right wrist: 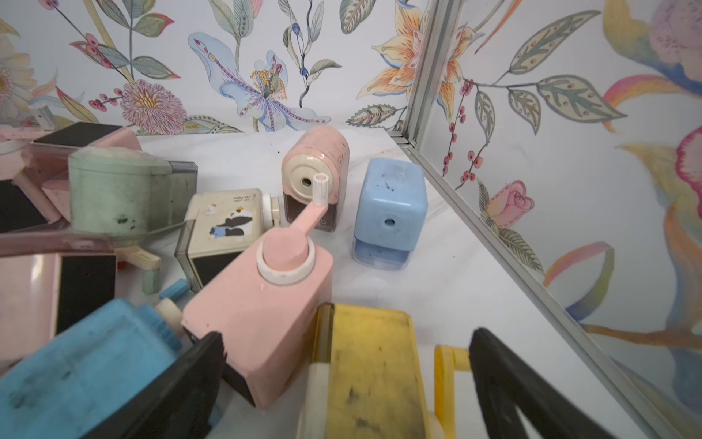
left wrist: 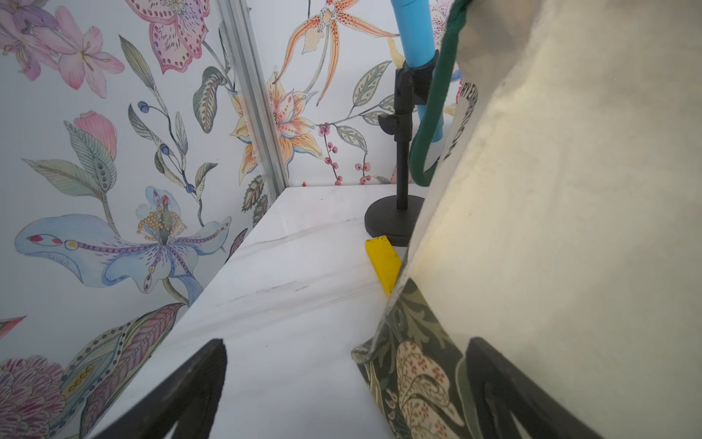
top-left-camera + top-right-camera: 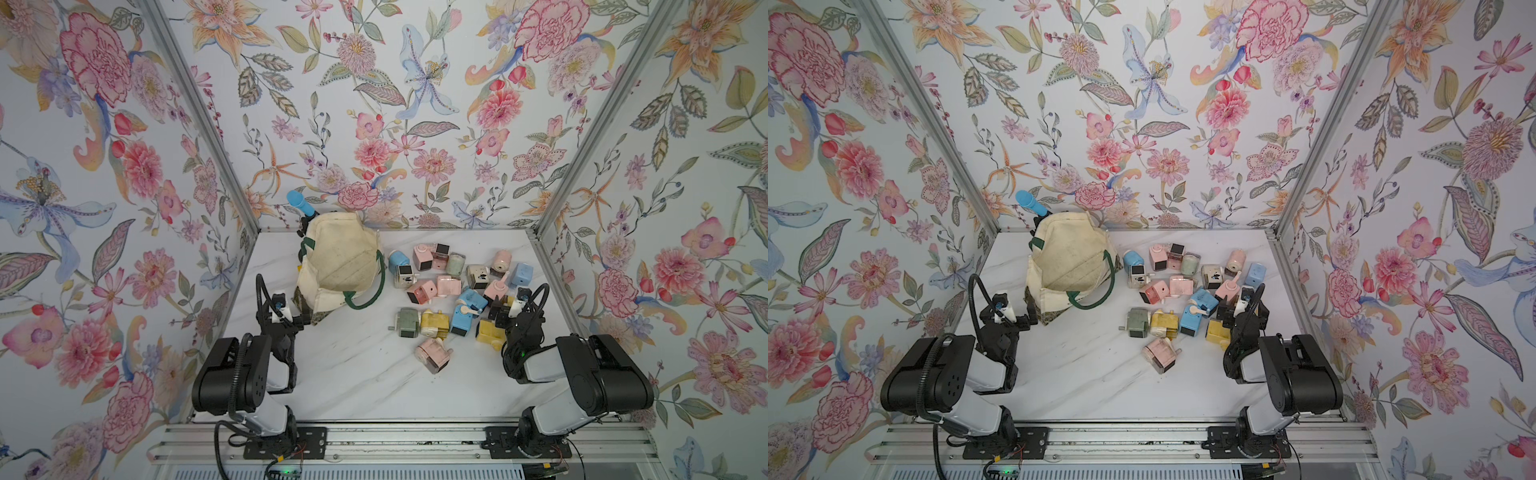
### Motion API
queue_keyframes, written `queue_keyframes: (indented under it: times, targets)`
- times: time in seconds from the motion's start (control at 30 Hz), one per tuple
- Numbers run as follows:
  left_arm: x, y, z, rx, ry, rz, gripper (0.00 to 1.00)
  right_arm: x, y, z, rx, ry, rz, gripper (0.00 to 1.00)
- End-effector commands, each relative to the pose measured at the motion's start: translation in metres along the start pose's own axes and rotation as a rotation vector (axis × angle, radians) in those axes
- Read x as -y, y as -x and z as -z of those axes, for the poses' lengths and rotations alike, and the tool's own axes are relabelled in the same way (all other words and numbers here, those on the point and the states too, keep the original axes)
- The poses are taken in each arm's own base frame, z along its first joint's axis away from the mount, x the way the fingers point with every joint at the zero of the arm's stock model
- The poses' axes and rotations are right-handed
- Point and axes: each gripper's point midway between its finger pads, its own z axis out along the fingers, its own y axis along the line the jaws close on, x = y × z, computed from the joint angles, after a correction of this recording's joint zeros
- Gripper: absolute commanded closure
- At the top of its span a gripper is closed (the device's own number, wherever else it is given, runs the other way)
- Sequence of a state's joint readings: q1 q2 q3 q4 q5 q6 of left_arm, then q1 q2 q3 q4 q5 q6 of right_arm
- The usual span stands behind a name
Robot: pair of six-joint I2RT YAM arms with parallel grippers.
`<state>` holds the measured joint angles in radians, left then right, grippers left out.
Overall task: Take out the pencil sharpeners from the tote bags
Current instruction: Reset both arms
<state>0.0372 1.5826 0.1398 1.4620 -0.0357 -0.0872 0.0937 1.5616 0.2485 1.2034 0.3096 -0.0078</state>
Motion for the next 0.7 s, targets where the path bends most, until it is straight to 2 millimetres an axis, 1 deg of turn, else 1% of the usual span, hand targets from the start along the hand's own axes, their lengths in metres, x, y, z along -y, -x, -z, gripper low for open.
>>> queue_keyframes:
  times: [0.0, 0.13, 0.67]
  targets:
    - [-0.0041, 0.0077, -0.0023, 0.017, 0.048, -0.042, 0.00, 0.0035, 0.0013, -0.0051, -0.017, -0.009, -0.001, 0.00]
    - [-0.0006, 0.0066, -0.0023, 0.013, 0.030, -0.050, 0.00, 0.0040, 0.0015, -0.0046, -0.016, -0.009, -0.002, 0.00]
    - [-0.0003, 0.0065, -0.0023, 0.013, 0.029, -0.050, 0.00, 0.0041, 0.0008, -0.0049, -0.018, -0.010, 0.000, 0.00]
